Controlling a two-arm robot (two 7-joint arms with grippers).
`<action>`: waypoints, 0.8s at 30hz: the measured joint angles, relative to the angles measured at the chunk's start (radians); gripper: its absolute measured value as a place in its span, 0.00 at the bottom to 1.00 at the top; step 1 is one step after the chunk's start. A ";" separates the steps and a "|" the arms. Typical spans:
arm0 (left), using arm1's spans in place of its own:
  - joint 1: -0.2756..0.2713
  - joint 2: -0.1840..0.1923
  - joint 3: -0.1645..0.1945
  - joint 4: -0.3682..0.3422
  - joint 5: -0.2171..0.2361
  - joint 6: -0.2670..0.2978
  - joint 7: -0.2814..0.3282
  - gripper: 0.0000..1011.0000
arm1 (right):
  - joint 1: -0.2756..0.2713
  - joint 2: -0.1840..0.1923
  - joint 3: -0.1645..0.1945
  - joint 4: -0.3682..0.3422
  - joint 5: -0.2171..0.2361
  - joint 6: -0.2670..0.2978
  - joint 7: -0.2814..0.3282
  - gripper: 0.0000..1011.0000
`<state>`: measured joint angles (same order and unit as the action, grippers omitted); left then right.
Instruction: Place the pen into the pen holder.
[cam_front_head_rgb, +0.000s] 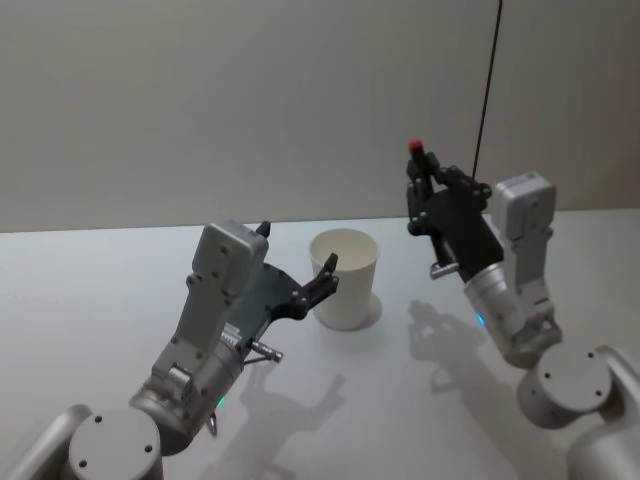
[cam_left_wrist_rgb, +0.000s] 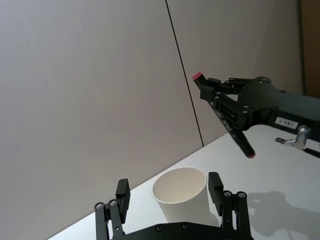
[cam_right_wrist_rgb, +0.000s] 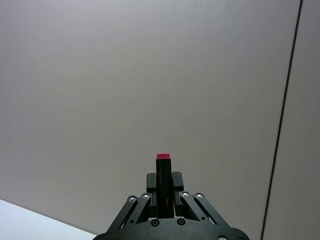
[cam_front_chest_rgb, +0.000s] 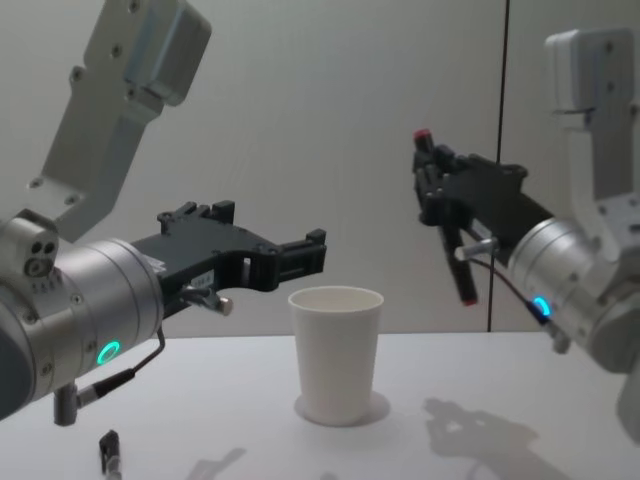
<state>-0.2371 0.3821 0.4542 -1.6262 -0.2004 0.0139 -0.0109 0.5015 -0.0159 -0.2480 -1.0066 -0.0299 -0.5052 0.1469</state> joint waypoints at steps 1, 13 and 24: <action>0.000 0.000 0.000 0.000 0.000 0.000 0.000 0.99 | 0.016 -0.007 -0.002 0.035 0.004 -0.033 0.006 0.16; 0.000 0.000 0.000 0.000 0.000 0.000 0.000 0.99 | 0.141 -0.056 -0.013 0.294 0.035 -0.217 0.043 0.16; 0.000 0.000 0.000 0.000 0.000 0.000 0.000 0.99 | 0.240 -0.093 -0.019 0.492 0.045 -0.370 0.065 0.16</action>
<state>-0.2371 0.3821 0.4542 -1.6262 -0.2004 0.0139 -0.0109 0.7417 -0.1085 -0.2671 -0.5148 0.0148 -0.8754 0.2115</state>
